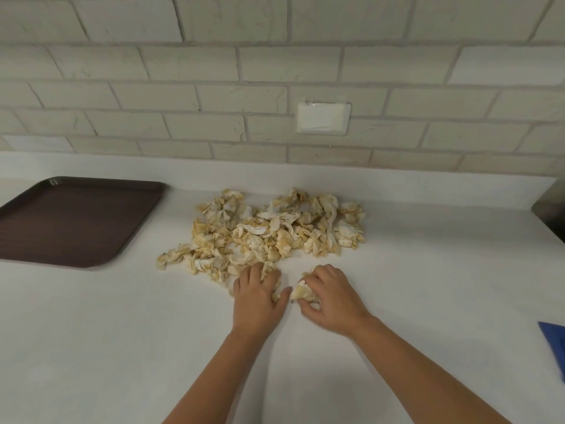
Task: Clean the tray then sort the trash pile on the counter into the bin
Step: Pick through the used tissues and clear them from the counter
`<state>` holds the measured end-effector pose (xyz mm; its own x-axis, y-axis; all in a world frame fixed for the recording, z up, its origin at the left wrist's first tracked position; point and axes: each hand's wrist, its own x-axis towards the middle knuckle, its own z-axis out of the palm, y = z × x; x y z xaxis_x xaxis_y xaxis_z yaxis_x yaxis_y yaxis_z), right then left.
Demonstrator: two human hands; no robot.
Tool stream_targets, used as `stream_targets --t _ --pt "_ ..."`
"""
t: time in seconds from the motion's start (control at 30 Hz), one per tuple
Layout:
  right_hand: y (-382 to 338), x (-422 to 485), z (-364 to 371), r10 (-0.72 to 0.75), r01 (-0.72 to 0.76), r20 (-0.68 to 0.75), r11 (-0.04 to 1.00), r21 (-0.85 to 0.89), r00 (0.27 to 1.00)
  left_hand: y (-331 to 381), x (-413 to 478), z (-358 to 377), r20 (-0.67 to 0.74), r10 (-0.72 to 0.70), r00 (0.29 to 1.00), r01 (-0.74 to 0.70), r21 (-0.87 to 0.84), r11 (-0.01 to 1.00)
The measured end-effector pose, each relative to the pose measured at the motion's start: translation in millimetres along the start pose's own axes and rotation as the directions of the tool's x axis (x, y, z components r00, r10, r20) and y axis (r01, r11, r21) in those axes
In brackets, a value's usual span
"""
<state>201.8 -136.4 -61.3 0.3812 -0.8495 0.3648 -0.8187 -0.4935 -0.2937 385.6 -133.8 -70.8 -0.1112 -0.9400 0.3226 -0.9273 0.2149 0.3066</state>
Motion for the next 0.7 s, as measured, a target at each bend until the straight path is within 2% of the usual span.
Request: stream_targets --t 0.07,0.2,0.33,0.5,0.6,0.7 --pt "4 0 1 -0.007 0.006 -0.036 1.000 -0.013 0.999 0 1 2 -0.053 -0.004 0.999 0.005 0.014 1.000" --pt "9 -1 7 0.022 -0.023 0.008 0.997 0.070 1.000 -2 2 3 -0.043 -0.042 0.998 0.040 -0.040 0.998" --pt "7 -1 9 0.002 0.001 -0.037 0.995 0.099 0.999 -2 -2 0 -0.042 -0.108 0.993 0.103 -0.103 0.989" --pt "11 -4 14 -0.080 0.082 -0.131 0.997 0.009 0.988 1 -2 4 -0.058 -0.063 0.996 0.064 0.008 0.998" --pt "13 -5 8 0.005 0.000 -0.255 1.000 0.018 0.967 3 3 3 -0.031 -0.063 0.998 0.064 0.032 0.997" --pt "32 9 -19 0.245 -0.227 -0.394 0.969 0.093 0.886 1 12 2 -0.026 -0.055 0.998 0.056 0.037 0.998"
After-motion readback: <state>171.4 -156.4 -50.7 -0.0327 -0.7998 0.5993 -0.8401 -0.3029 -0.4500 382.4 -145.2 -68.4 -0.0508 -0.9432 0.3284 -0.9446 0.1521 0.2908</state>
